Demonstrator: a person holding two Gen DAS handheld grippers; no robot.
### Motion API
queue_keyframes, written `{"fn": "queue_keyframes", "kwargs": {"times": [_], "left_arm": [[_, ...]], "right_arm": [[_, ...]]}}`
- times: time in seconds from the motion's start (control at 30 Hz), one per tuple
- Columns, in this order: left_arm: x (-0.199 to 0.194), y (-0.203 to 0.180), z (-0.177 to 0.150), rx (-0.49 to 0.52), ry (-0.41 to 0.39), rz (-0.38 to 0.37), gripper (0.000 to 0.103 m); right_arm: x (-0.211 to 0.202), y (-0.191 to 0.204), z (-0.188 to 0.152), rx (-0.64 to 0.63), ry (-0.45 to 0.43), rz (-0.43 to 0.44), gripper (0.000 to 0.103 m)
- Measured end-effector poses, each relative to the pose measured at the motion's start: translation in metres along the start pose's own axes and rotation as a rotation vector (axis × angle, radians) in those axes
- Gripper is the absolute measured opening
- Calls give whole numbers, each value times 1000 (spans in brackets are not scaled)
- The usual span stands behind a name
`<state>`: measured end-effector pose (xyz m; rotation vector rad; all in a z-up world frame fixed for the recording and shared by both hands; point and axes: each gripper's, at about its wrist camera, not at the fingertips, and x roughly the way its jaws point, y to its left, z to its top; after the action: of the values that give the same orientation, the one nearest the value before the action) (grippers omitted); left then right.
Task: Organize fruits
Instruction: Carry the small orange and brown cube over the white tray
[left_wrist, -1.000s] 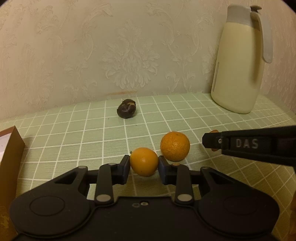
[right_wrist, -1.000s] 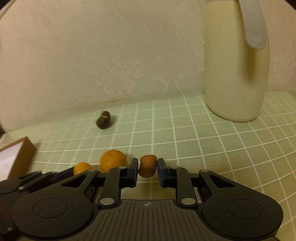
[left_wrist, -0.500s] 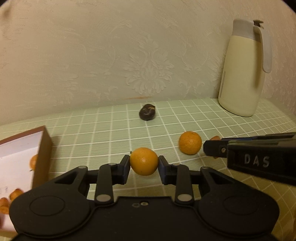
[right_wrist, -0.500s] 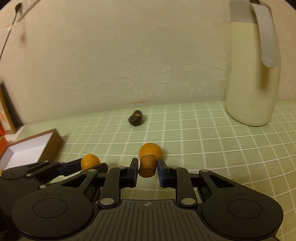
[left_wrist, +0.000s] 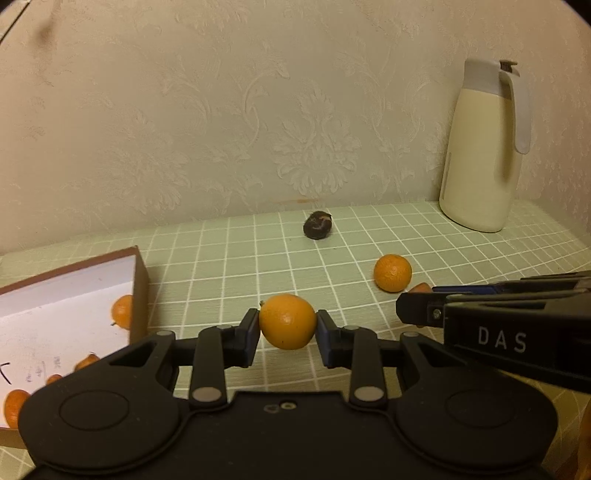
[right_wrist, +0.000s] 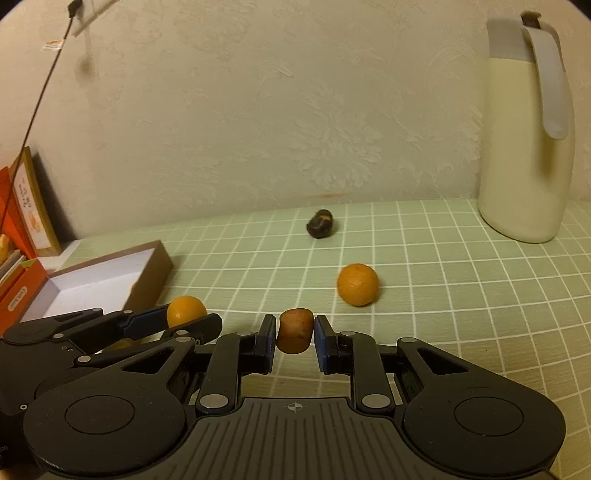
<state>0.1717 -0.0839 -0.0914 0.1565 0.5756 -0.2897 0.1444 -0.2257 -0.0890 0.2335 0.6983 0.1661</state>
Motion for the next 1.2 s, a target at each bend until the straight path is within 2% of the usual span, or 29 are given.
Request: {"fn": "queue_keyframes", "kwargs": {"times": [0.27, 0.63, 1.2], "left_arm": [[-21, 17, -2, -20, -22, 19, 22], [-60, 58, -6, -80, -69, 66, 22], [-100, 141, -25, -213, -90, 225, 22]], "right_arm": [[-9, 16, 1, -18, -26, 21, 23], [-15, 60, -3, -74, -45, 103, 23], [-11, 141, -4, -172, -84, 244, 23]]}}
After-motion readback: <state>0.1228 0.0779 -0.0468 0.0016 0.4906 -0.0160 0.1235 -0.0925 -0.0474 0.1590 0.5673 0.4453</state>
